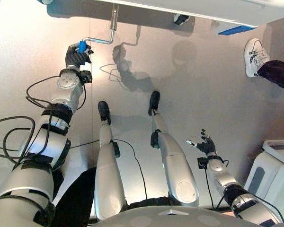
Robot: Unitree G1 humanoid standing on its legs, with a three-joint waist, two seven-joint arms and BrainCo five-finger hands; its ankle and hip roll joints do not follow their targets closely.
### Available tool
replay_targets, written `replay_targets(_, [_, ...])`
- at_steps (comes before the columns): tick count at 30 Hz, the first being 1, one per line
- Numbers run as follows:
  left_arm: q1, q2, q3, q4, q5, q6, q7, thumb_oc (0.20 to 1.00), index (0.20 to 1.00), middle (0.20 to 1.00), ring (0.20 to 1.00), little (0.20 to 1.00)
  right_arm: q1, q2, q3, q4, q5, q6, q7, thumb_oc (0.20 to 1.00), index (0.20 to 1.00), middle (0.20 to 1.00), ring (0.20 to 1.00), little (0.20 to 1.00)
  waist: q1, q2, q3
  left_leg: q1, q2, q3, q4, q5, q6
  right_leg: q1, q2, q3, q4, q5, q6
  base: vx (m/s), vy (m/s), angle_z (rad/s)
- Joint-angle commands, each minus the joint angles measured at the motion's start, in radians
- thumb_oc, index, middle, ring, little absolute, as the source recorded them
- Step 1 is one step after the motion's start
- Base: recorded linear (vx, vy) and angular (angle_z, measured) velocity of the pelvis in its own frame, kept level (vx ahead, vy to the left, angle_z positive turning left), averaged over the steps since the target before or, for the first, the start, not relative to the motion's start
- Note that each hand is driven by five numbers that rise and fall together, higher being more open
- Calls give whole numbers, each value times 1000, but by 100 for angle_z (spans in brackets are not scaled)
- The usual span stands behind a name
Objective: Raise the hospital bed
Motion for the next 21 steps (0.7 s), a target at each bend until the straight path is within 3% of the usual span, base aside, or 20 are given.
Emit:
replay_targets(1, [-43, 247, 63, 117, 7, -40, 103, 200, 200, 200, 200, 200, 51, -14, -9, -43, 39, -33, -27, 1000, 1000, 1000, 1000, 1000, 23, -66, 0, 2, -94, 52, 1, -37, 92, 51, -68, 72, 3, -9, 169, 0, 0, 0])
replay_targets(5, [-72, 235, 53, 139, 16, -30, 120, 200, 200, 200, 200, 200, 72, -23, 2, -102, 38, -48, -43, 1000, 1000, 1000, 1000, 1000, 3, -68, 0, -45, -87, 63, 1, -33, 88, -6, -62, 83, 3, 0, 167, 14, -33, -1])
replay_targets(6, [-77, 230, 52, 139, 17, -29, 128, 200, 200, 200, 200, 200, 77, -24, 4, -109, 38, -49, -48, 1000, 1000, 1000, 1000, 1000, 2, -64, 0, -33, -79, 56, 1, -64, 82, 0, -55, 94, 3, -23, 175, 78, -37, -1])
replay_targets(21, [-126, 194, 27, 144, 77, -17, 162, 200, 200, 200, 200, 200, 132, -57, 34, -226, 28, -82, -77, 1000, 1000, 1000, 1000, 1000, -71, -77, 0, -100, -26, 120, 1, -60, 66, -142, -11, 153, 7, -4, 158, 18, -64, -12])
